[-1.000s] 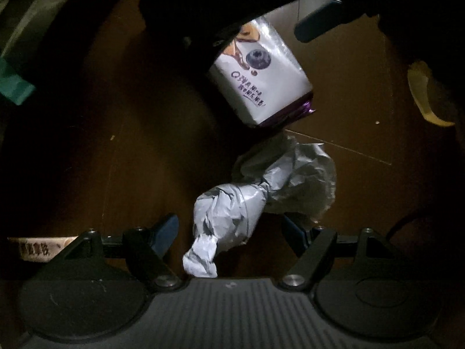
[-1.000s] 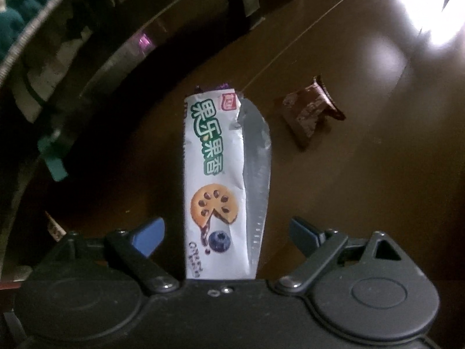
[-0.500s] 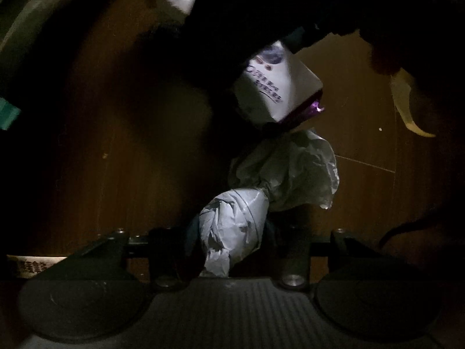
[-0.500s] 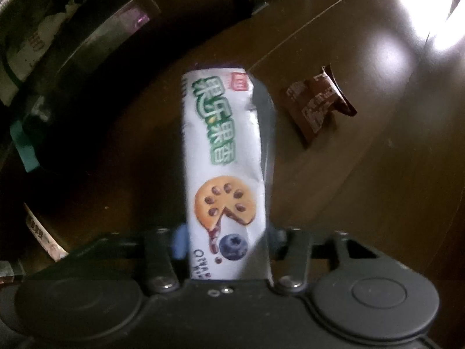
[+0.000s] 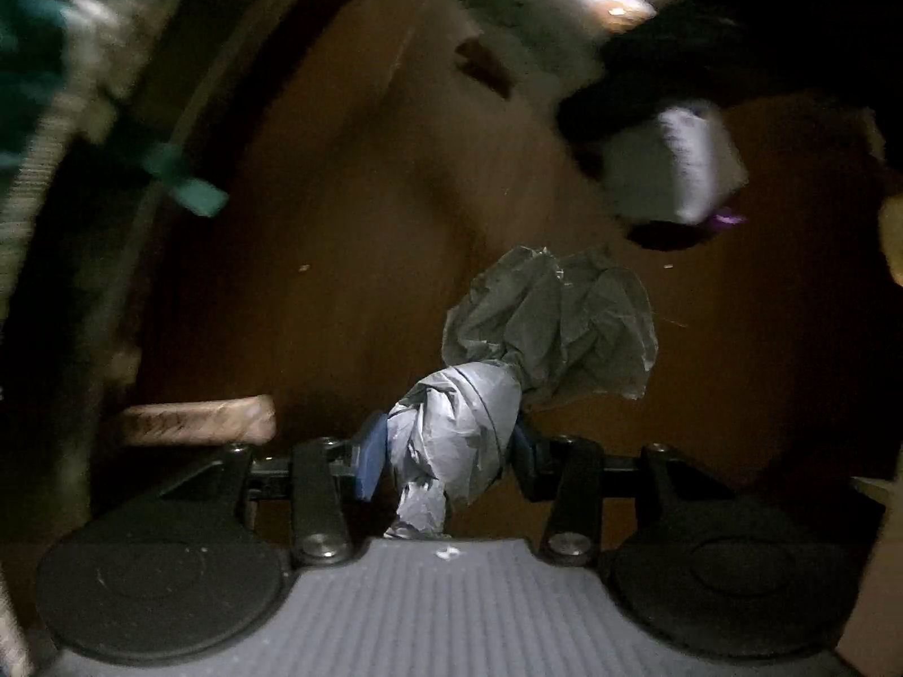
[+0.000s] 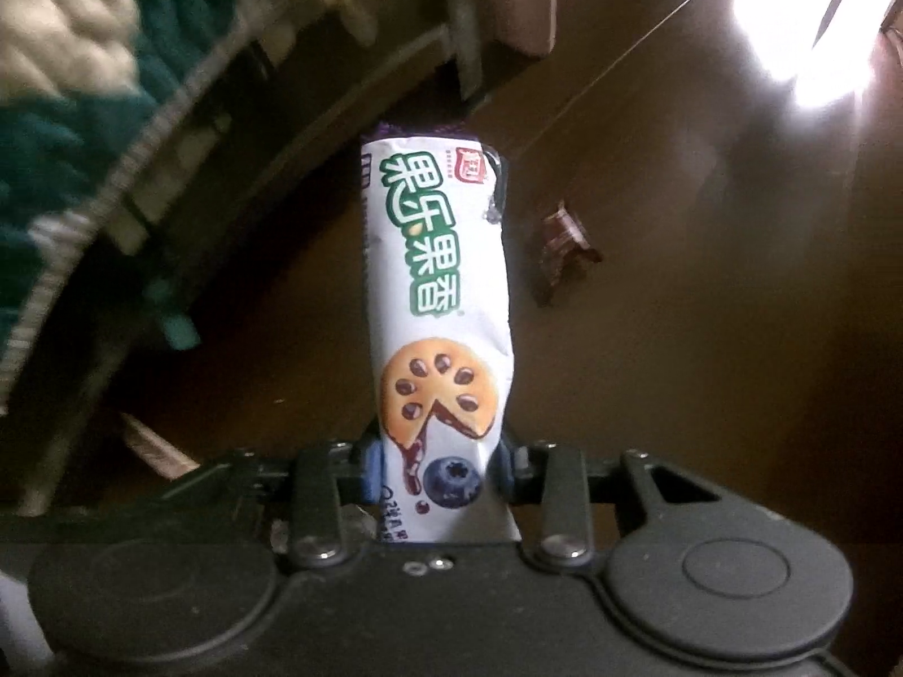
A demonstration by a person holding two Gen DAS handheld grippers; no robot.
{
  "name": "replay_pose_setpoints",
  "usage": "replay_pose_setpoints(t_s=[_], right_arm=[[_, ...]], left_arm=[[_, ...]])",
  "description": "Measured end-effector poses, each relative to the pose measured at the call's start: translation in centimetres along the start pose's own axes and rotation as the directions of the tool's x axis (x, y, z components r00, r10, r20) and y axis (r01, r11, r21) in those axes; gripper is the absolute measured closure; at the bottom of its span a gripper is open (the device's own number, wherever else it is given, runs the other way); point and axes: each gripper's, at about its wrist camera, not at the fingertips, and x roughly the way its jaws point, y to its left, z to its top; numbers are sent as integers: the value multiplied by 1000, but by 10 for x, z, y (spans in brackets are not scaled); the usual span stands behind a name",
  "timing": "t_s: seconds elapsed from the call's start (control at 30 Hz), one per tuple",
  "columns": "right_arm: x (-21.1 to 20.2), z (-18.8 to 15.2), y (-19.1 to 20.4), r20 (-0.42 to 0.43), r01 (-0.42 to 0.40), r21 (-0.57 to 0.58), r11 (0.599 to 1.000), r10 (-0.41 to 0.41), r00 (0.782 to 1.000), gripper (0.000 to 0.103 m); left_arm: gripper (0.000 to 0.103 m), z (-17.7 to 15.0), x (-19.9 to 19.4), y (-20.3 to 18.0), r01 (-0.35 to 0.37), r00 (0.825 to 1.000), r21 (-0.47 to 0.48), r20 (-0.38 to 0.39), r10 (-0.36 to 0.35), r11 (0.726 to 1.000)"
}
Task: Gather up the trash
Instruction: 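Carry the cookie packet and foil wrapper over the green bin with both tools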
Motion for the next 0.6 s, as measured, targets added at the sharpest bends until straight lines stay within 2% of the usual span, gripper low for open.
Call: replay_pose_setpoints(t_s=[0.27, 0.4, 0.6], right_arm=[[-165, 3, 29, 9, 61, -18, 998, -61, 998, 67], [-251, 11, 55, 25, 84, -17, 996, -84, 996, 67], [-366, 20, 88, 68, 68, 16, 998, -69, 995, 67]], left_arm=[[59, 6, -149, 0, 4, 999, -33, 39, -2, 999], [59, 5, -234, -1, 20, 999, -64, 27, -18, 998], [59, 8, -346, 1, 56, 997, -80, 59, -51, 995]])
